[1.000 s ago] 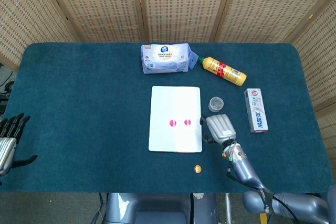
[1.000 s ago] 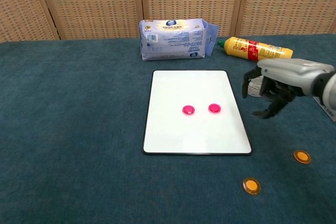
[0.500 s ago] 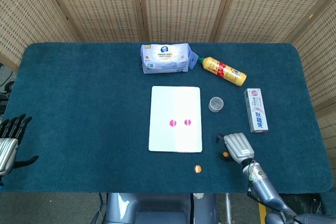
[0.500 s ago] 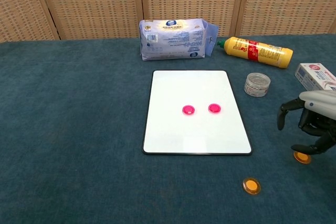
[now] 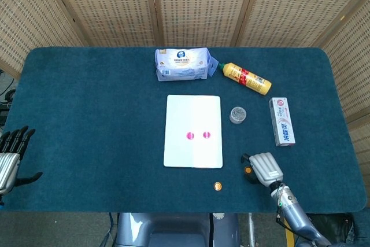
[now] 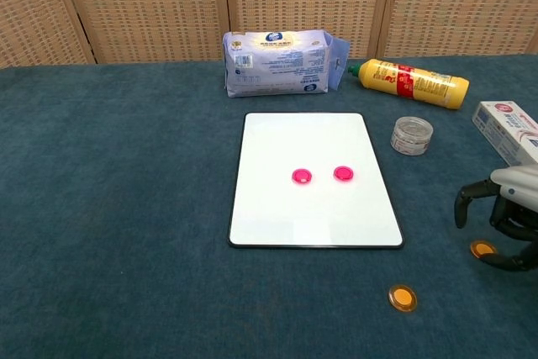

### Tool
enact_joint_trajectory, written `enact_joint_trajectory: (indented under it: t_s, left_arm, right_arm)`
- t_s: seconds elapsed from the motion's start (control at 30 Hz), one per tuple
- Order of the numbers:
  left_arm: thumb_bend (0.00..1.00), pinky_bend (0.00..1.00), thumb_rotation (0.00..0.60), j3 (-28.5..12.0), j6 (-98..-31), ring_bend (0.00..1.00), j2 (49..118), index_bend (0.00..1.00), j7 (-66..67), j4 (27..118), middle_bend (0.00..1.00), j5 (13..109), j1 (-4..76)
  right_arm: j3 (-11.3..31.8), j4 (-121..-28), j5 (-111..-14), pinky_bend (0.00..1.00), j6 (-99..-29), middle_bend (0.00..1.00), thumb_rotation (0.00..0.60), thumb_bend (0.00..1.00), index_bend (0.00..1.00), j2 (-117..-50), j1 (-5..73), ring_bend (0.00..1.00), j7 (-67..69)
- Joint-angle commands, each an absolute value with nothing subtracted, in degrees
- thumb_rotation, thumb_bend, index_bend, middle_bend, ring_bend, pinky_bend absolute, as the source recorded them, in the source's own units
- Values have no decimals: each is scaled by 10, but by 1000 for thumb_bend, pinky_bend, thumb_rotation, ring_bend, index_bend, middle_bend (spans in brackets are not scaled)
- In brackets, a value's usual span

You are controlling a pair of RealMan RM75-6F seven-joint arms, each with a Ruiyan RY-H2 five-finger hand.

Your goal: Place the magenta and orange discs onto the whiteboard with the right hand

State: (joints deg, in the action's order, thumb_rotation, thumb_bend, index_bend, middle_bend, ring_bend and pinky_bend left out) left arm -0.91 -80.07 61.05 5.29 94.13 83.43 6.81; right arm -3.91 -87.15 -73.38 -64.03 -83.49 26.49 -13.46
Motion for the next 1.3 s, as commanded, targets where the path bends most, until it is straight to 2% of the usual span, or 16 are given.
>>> enact_joint_trajectory:
  t_s: [0.03, 1.0, 1.3]
  left_arm:
    - [0, 0, 600, -9, -801, 0, 611, 0, 53, 941, 0, 834, 68]
    - [0, 0, 600, -10, -797, 0, 613, 0, 58, 941, 0, 830, 70]
    - [0, 0, 600, -10, -796, 0, 615, 0, 61, 941, 0, 830, 70]
  right_arm:
    - [-38, -867, -735, 1000, -636, 909, 600, 338, 403, -839, 262, 924, -136]
    - [-17, -832, -735, 1000, -603, 909, 600, 341, 403, -851, 246, 924, -137]
    - [-16, -821, -746, 1000, -600, 912, 600, 350, 524, -855, 239, 924, -116]
